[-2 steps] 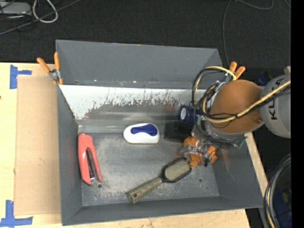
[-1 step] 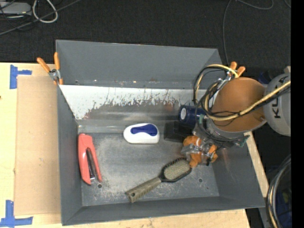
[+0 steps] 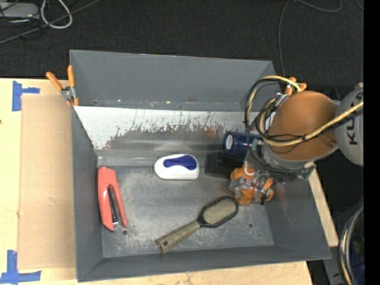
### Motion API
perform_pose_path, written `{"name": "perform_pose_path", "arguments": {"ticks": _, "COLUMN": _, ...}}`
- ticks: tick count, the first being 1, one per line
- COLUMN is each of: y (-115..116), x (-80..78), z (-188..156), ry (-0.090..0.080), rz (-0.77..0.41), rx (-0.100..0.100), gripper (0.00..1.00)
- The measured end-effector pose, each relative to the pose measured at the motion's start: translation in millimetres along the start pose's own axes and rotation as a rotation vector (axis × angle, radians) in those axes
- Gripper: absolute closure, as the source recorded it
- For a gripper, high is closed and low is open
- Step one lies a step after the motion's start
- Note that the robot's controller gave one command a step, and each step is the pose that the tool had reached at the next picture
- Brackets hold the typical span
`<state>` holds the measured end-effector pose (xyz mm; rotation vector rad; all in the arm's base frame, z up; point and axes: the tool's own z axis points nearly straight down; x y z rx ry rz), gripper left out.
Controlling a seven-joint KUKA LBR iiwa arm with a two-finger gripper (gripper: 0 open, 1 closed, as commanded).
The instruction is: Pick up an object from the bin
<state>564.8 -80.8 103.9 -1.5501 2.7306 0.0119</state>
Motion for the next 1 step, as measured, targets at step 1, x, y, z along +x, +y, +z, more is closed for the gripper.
{"name": "perform_pose_path", "arguments": {"ticks": 1, "y": -0.2, "x": -0.9, "z": -10.9, "ry": -0.001, "rz": 0.003, "rx": 0.001, "gripper": 1.0}}
